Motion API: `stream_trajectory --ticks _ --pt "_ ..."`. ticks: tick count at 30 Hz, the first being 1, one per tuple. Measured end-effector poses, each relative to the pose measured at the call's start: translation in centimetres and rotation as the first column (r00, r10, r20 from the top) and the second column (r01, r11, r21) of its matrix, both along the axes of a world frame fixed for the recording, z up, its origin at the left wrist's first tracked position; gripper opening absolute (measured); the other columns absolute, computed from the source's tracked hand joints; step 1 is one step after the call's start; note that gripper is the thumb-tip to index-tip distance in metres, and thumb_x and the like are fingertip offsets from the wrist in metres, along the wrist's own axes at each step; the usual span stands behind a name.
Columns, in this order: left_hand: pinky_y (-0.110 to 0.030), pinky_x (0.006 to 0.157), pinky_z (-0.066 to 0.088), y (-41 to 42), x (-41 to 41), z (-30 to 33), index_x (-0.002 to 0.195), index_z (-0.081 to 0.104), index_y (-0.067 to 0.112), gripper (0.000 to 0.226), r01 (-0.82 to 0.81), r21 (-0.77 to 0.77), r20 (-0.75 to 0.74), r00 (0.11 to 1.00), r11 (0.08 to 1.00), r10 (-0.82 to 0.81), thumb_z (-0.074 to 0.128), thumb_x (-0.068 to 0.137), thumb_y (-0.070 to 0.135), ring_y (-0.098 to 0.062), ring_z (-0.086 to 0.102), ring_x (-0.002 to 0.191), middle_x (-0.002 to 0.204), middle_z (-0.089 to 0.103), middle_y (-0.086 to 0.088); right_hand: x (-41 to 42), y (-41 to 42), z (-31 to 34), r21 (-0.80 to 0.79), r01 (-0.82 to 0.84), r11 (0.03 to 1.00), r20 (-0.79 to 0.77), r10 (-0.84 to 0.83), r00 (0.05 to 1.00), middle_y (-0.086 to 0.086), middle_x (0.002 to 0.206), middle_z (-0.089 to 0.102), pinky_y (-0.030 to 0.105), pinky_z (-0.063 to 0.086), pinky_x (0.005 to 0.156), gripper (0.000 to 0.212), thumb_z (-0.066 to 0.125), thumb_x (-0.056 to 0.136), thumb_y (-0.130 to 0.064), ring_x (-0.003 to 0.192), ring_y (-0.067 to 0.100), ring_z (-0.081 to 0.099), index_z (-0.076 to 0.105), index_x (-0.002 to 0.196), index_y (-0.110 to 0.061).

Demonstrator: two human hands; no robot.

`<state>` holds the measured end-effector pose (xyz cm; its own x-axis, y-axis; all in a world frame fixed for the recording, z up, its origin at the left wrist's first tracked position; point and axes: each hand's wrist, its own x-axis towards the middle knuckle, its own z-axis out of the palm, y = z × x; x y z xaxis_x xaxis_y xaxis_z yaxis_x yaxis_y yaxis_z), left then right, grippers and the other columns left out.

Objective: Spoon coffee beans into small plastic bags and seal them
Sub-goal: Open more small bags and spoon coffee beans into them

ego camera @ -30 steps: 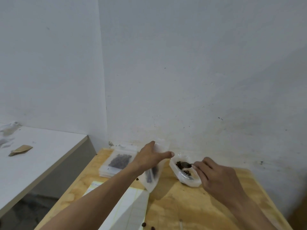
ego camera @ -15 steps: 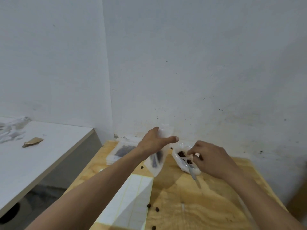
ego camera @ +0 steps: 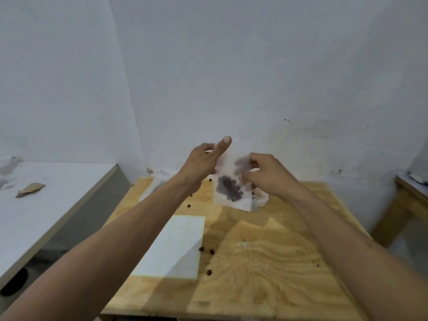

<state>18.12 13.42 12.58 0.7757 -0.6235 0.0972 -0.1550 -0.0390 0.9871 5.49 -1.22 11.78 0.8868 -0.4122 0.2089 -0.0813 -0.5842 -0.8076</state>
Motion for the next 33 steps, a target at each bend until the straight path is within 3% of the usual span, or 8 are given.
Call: stream_trajectory --ticks 2,5,9,15,21,25,30,33 --pt "-0.042 0.085 0.061 0.2 0.2 -0.3 0.109 0.07 0.001 0.041 -0.009 -0.115 -0.043 0.999 0.993 0.005 0.069 0.097 0.04 -0.026 0.072 0.086 0.098 0.075 -0.01 -0.5 -1.0 -0.2 0.154 -0.03 0.988 -0.049 0.038 0.998 0.005 0.095 0.079 0.033 0.062 0.065 0.025 0.071 0.084 0.002 0.079 0.021 0.078 0.073 0.099 -0.018" --pt "-0.038 0.073 0.063 0.4 0.2 -0.8 0.1 0.072 -0.006 0.026 -0.006 -0.135 0.001 1.0 0.991 0.007 0.07 0.097 0.02 -0.022 0.069 0.074 0.084 0.072 -0.01 -1.0 -2.0 -0.1 0.258 -0.072 0.964 -0.024 0.081 0.996 0.006 0.097 0.081 0.032 0.064 0.069 0.026 0.081 0.083 -0.006 0.083 0.024 0.079 0.073 0.106 -0.016" --pt "-0.041 0.068 0.065 0.4 -0.4 -1.5 0.095 0.074 -0.006 0.022 0.031 -0.126 0.104 0.994 0.992 -0.018 0.076 0.092 0.016 -0.024 0.072 0.07 0.079 0.074 -0.012 -0.9 -2.6 0.9 0.274 -0.034 0.961 0.076 0.013 0.997 -0.003 0.093 0.081 0.026 0.063 0.069 0.032 0.09 0.072 -0.037 0.08 0.014 0.079 0.079 0.099 -0.024" --pt "-0.034 0.064 0.062 -0.3 -0.4 -2.3 0.086 0.073 0.004 0.015 0.06 -0.1 0.182 0.982 0.993 -0.041 0.073 0.095 0.016 -0.019 0.069 0.064 0.072 0.073 -0.007 -0.3 -2.8 1.4 0.178 -0.049 0.983 -0.027 0.055 0.998 -0.003 0.088 0.081 0.009 0.049 0.056 0.014 0.085 0.079 -0.039 0.068 -0.001 0.07 0.084 0.085 -0.026" --pt "-0.032 0.061 0.061 -0.8 0.0 -2.9 0.083 0.072 0.005 0.017 0.05 -0.091 0.156 0.987 0.995 -0.035 0.071 0.096 0.016 -0.017 0.065 0.059 0.066 0.071 -0.001 0.6 -2.5 1.1 0.039 -0.058 0.998 -0.09 0.061 0.994 0.007 0.073 0.065 0.033 0.04 0.067 0.035 0.075 0.088 -0.037 0.067 0.016 0.051 0.076 0.085 -0.002" --pt "-0.043 0.066 0.062 -1.3 0.3 -3.1 0.083 0.069 -0.004 0.024 -0.002 -0.096 0.127 0.992 0.995 0.014 0.071 0.096 0.016 -0.019 0.062 0.059 0.063 0.068 -0.001 1.1 -2.2 1.1 -0.054 -0.051 0.997 -0.064 0.048 0.997 0.002 0.064 0.041 0.031 0.029 0.058 0.048 0.071 0.09 -0.035 0.056 0.012 0.035 0.059 0.078 0.01" --pt "-0.041 0.066 0.063 -1.2 1.5 -2.9 0.082 0.068 -0.004 0.025 -0.094 -0.089 0.115 0.988 0.992 0.104 0.071 0.096 0.015 -0.015 0.062 0.053 0.056 0.063 0.003 0.8 -2.8 1.0 0.039 -0.047 0.998 -0.057 0.049 0.997 0.013 0.074 0.073 0.027 0.057 0.064 0.025 0.074 0.092 -0.026 0.065 0.011 0.065 0.078 0.084 -0.003" --pt "-0.034 0.062 0.063 -1.0 2.0 -2.8 0.079 0.068 -0.001 0.024 -0.122 -0.099 0.106 0.985 0.987 0.133 0.071 0.096 0.016 -0.013 0.062 0.051 0.054 0.063 0.004 0.3 -3.3 0.8 0.075 -0.038 0.996 -0.052 0.042 0.998 -0.001 0.067 0.074 0.018 0.058 0.062 0.018 0.074 0.093 -0.023 0.063 0.008 0.07 0.08 0.083 -0.009"
